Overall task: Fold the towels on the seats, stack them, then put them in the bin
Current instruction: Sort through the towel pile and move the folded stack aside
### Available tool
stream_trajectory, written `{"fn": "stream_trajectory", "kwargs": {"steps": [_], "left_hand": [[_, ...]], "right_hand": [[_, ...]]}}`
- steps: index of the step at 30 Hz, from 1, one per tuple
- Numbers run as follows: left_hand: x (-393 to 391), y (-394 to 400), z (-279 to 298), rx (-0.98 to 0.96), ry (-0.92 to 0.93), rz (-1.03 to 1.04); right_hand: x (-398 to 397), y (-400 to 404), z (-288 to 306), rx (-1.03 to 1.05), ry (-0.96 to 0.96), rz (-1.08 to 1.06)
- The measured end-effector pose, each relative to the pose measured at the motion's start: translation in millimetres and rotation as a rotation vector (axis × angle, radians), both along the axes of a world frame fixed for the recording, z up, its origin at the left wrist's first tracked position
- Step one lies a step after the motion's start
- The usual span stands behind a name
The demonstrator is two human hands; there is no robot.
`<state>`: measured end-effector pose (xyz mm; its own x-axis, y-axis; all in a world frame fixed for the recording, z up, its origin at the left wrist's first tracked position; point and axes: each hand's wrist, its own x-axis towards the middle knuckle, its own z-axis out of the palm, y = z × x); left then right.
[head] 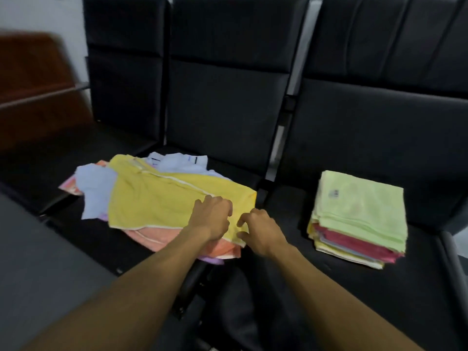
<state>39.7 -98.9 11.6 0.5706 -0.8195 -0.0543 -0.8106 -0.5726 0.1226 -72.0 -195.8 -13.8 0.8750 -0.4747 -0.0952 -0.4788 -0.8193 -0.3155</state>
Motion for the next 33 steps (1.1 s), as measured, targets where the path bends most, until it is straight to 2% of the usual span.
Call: {"fn": "stream_trajectory", "kwargs": {"steps": [4,9,15,19,21,26,30,33], "left_hand": [[21,32,-31,0.046,-0.012,0.011],[25,37,-58,-0.008,-0.002,-0.011],[17,22,-66,-0.054,-0.056,-0.037],[4,11,-62,-0.04,-0.151,-0.053],[-2,9,-52,-0.079,-0.176,-0.036],[-31,5,2,-0.329,-0.027,-0.014],[-78,-12,55,-0.478,0.052,-0.096],[-128,-32,79,-0.555,0.105,-0.171]], "right_hand": [[20,19,-31,0.087,0.053,-0.058],[26,21,-50,-0.122,0.051,-0.046],[26,19,-48,-0.156,0.039,0.019],[16,17,-32,-0.084,-0.103,-0.055],[4,13,-22,-0.096,-0.186,-0.08],[-35,-1,18,-0.16,-0.373,-0.148],[-86,-9,65,-0.037,-0.577,-0.316],[-141,-13,91,0.025,-0.618,-0.438]]}}
